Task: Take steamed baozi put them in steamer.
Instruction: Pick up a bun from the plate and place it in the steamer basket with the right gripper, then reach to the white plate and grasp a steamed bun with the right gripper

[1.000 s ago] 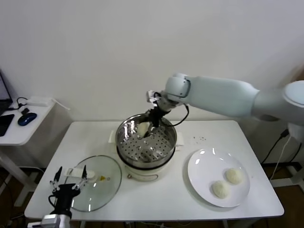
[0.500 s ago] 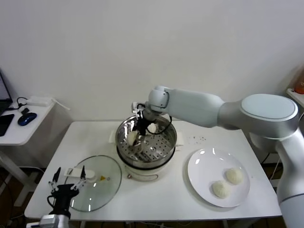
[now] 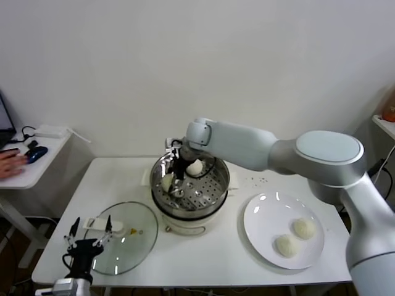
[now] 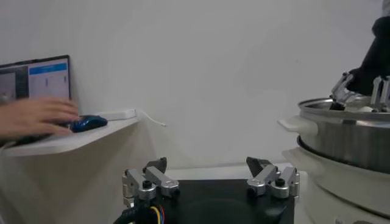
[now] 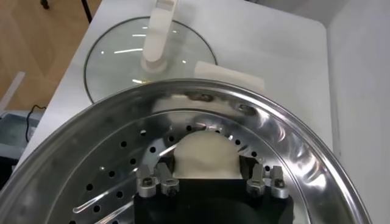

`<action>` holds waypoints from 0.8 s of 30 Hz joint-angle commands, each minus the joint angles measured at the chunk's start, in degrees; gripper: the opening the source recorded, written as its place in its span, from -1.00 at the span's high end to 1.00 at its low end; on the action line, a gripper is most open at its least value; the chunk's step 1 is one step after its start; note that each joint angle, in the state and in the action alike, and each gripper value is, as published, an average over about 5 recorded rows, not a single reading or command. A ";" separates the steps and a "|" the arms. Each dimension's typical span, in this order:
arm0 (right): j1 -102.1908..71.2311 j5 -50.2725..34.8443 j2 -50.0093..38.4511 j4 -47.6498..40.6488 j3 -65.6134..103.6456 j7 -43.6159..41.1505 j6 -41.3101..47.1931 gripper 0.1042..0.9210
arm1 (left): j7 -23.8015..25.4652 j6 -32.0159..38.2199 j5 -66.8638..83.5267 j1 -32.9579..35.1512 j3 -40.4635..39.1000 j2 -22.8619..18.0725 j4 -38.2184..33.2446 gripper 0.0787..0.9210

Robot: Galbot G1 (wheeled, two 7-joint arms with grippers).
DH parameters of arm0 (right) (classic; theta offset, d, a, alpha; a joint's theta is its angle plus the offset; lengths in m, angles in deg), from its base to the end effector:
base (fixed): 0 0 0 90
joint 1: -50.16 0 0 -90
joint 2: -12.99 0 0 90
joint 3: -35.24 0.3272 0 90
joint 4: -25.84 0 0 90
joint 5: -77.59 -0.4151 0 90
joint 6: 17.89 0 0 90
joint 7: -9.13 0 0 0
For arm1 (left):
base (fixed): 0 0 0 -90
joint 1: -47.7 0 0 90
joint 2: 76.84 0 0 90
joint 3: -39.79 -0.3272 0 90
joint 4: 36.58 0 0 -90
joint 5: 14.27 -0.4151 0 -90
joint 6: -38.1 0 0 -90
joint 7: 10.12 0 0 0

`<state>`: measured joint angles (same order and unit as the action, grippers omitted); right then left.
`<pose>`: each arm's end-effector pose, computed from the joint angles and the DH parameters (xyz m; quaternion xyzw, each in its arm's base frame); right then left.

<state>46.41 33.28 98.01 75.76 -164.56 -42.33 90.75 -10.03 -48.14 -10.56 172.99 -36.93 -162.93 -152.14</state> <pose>0.6098 0.2461 -0.1478 0.6180 -0.5670 0.4508 0.3056 0.2155 0.0959 -0.3264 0.0824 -0.9939 -0.0584 0.0450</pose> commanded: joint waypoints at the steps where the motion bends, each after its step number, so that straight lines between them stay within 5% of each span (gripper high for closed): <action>1: -0.59 0.76 0.63 -1.26 0.64 -0.32 0.00 -0.46 | -0.03 -0.01 -0.02 0.01 0.05 -0.07 -0.02 -0.77; 8: 1.63 0.56 -1.57 1.00 0.75 -1.66 0.09 -0.74 | -0.06 -0.09 -0.12 0.07 -0.02 -0.13 -0.13 -0.77; 24: 23.76 -5.37 -27.34 30.05 -8.95 -5.92 -1.80 -0.76 | -0.07 -0.62 -0.66 -0.12 -0.48 -0.14 -1.21 -0.77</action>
<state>57.74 30.00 86.22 89.37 -168.08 -46.02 89.99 -10.10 -48.68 -10.89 172.86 -37.21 -163.11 -153.17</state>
